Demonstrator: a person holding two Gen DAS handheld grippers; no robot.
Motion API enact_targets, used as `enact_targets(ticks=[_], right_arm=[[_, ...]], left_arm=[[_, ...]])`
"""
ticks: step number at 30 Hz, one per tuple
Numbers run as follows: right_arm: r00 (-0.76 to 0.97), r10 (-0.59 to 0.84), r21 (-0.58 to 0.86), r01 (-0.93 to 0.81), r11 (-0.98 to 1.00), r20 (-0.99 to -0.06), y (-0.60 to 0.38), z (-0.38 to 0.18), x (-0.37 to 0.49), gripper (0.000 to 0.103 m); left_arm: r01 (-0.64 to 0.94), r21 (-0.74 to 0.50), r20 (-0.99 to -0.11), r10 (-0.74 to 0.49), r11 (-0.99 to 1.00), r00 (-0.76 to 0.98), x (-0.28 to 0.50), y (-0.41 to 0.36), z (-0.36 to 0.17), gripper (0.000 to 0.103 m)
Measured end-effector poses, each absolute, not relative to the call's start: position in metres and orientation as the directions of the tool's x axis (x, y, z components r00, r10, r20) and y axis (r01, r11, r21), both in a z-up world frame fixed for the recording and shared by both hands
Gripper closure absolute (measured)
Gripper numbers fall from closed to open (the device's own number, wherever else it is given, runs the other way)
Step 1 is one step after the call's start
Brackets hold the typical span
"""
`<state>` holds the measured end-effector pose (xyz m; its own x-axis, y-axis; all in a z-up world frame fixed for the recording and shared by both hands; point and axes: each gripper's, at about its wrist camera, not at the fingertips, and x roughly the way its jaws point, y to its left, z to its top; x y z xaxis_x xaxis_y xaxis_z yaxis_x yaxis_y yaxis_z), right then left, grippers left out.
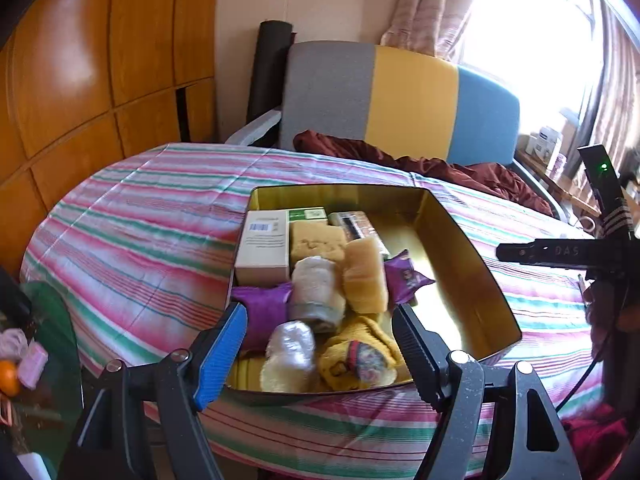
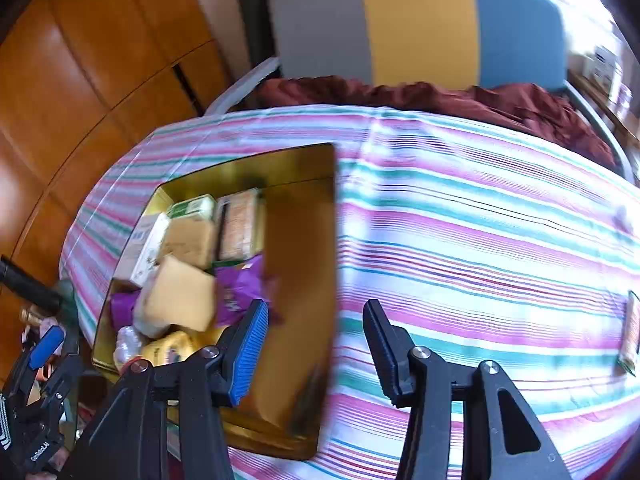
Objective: Organize objects
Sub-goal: 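Move both tools back toward the cracker pack and wrapped bundle, then grasp the green-edged cracker pack with the right tool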
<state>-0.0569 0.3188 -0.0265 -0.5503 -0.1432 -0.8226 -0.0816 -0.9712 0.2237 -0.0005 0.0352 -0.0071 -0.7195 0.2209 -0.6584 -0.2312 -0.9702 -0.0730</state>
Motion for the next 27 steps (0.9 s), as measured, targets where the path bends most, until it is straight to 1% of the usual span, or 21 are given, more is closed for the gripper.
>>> enact_targets(ticks=[4,10,11,14,18,26,27], right_arm=[[-0.562,-0.090,0.215,-0.160,-0.963,-0.822,0.358,-0.023,-0.045,0.053],[-0.562,0.004,0.215,-0.323,-0.922,-0.827,0.435,-0.020,-0.027,0.053],[-0.560,0.021,0.216,-0.354,-0.910,-0.828,0.450,-0.020,-0.023,0.051],[-0.548,0.063,0.223,-0.439,-0.870,-0.834,0.493,-0.022,-0.012,0.040],[-0.520,0.121,0.219,-0.544,-0.810,-0.845,0.544,-0.027,0.005,0.039],[-0.412,0.239,0.163,-0.732,-0.661,-0.879,0.638,-0.049,0.037,0.037],[-0.402,0.246,0.160,-0.747,-0.645,-0.882,0.648,-0.051,0.038,0.035]], left_arm=[[-0.262,-0.051,-0.654,0.230,-0.964,-0.721,0.000,0.050,-0.002,0.027],[-0.323,-0.019,-0.649,0.257,-0.946,-0.716,-0.001,0.079,0.005,0.027],[-0.335,-0.013,-0.649,0.263,-0.942,-0.714,-0.001,0.084,0.006,0.027],[-0.370,0.001,-0.649,0.280,-0.929,-0.707,-0.002,0.102,0.008,0.027],[-0.417,0.019,-0.654,0.305,-0.908,-0.693,-0.004,0.127,0.008,0.026],[-0.504,0.036,-0.668,0.354,-0.863,-0.654,-0.004,0.174,0.008,0.024],[-0.513,0.035,-0.671,0.360,-0.858,-0.648,-0.005,0.180,0.008,0.024]])
